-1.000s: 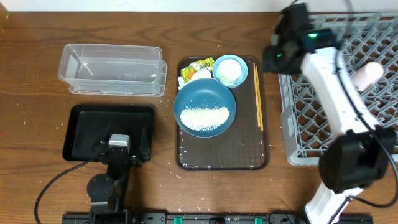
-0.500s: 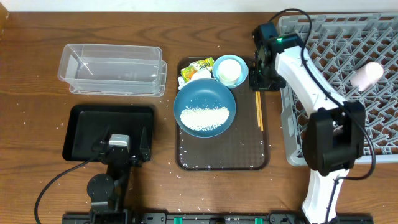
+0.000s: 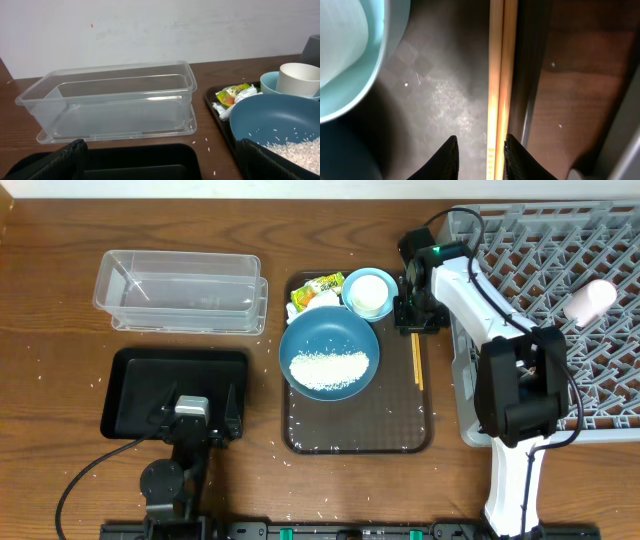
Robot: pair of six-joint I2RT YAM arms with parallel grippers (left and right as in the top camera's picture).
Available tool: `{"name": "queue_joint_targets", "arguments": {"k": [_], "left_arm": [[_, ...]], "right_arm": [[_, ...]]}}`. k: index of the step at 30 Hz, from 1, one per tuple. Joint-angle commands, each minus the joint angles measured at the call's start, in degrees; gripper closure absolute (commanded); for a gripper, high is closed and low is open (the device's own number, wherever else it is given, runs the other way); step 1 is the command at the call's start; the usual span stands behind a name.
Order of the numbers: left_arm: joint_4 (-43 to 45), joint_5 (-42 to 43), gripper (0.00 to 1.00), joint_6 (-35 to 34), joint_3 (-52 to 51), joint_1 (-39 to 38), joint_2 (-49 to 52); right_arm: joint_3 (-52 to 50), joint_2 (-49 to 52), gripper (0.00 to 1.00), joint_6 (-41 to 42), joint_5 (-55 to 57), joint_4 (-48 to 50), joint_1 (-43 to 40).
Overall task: Sort waste into correct bins and load items into the dishwasher rack
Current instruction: 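Grasp the wooden chopsticks on the tray with the right gripper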
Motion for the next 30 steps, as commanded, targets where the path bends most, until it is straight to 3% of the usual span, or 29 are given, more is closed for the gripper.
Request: {"name": "queue_joint_targets", "arguments": {"k": [1,19,26,30], "left_arm": [[-1.9,0.6,0.03,0.3,-1.0,0.2,0.0],[-1.9,0.6,0.03,0.3,-1.0,0.2,0.0],[-1.9,0.6,0.04,0.3,-1.0,0.2,0.0],[-1.9,0.6,0.04,0.3,-1.0,0.2,0.0]], "right_arm": [[-0.1,1.1,0.71,-0.9,0.4,1.0,0.4],[-0.1,4.6,0.73,-1.3,0.7,2.7,0.9],[-0.1,4.5,0.99,-0.6,-0.2,2.6,0.8],[0.1,4.2,0.99,-0.6,-2.3,2.4,0.7]]}}
